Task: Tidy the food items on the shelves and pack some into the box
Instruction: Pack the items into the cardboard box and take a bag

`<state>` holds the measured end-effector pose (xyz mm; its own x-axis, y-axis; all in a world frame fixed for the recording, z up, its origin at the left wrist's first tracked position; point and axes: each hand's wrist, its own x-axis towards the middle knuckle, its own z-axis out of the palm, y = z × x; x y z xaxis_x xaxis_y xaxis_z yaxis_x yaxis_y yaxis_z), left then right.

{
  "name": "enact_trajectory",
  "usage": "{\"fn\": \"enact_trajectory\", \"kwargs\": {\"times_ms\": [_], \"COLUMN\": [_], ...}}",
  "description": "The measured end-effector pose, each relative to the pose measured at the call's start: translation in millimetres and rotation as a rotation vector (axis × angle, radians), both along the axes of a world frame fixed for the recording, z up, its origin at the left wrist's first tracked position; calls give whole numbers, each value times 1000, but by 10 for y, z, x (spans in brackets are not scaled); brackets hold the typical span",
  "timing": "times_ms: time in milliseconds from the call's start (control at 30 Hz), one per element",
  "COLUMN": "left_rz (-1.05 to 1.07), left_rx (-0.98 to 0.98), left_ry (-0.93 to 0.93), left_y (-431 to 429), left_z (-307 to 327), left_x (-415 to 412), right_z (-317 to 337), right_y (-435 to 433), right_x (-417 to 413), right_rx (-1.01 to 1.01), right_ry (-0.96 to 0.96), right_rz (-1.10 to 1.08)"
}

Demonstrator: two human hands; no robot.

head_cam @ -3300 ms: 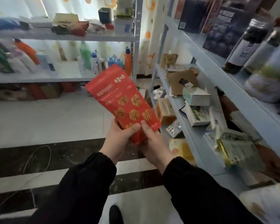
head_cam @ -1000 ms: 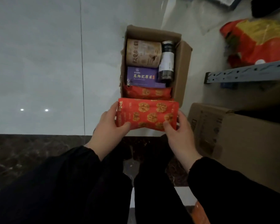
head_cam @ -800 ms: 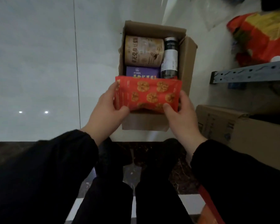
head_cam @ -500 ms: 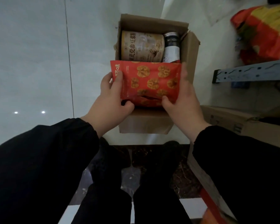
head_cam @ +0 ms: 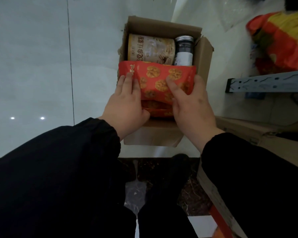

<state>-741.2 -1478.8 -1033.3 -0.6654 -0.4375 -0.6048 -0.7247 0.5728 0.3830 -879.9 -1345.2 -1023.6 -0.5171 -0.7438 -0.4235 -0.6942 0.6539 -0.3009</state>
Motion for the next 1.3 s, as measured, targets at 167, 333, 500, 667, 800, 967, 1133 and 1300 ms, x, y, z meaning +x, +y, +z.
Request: {"fn": "enact_trajectory", "kwargs": {"times_ms": [167, 333, 500, 667, 800, 967, 1133, 1300], "left_rz": [-14, -43, -133, -198, -114, -199, -209, -219], "left_rx": [49, 78, 35, 37, -50, -314, -352, -345], "left_ry": [100, -6, -111, -180, -57, 134, 105, 81], "left_y": [67, 76, 1, -39, 1, 40, 139, 190], "left_z": [50, -51, -163, -186, -114, -137, -37, 666], "left_x": [47, 18, 10, -9, -1, 117, 211, 296], "right_z": [42, -15, -148, -228, -152, -39, 110, 777], "right_y": [-160, -209, -241, -228, -164, -2, 98, 155], "right_x": [-75, 39, 186, 208, 134, 51, 112, 329], "right_rx": [50, 108, 215, 229, 145, 32, 52, 91], "right_ry": [69, 54, 24, -2, -1, 64, 111, 57], "right_rz": [72, 114, 170, 167, 132, 92, 127, 160]}}
